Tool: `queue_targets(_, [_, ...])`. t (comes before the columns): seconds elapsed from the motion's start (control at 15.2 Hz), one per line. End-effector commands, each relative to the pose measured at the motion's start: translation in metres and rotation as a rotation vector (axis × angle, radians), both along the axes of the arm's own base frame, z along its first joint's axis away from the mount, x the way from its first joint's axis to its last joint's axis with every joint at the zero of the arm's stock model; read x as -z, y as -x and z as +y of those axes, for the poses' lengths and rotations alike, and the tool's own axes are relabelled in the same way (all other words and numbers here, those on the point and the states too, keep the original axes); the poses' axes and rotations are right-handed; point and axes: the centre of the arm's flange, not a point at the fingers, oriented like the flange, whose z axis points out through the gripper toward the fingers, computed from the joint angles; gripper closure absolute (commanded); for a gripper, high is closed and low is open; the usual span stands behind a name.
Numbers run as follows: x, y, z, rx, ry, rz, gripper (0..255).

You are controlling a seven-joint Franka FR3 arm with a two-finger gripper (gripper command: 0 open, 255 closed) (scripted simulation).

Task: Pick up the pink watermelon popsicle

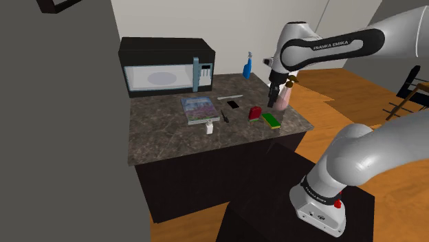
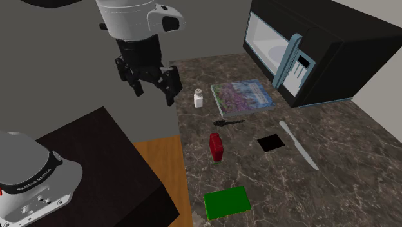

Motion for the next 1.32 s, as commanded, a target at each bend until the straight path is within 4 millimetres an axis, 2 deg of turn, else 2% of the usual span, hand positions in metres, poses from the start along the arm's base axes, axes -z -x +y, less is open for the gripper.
queue_targets(0.0, [0.014,-0.008,-0.018,-0.03,0.001,-0.001,0])
queue_targets(0.99, [0.131,-0.083,-0.158,-0.236,0.002,-0.002,0])
queue_targets(1.25, [0.148,-0.084,-0.16,-0.239,0.002,-0.002,0])
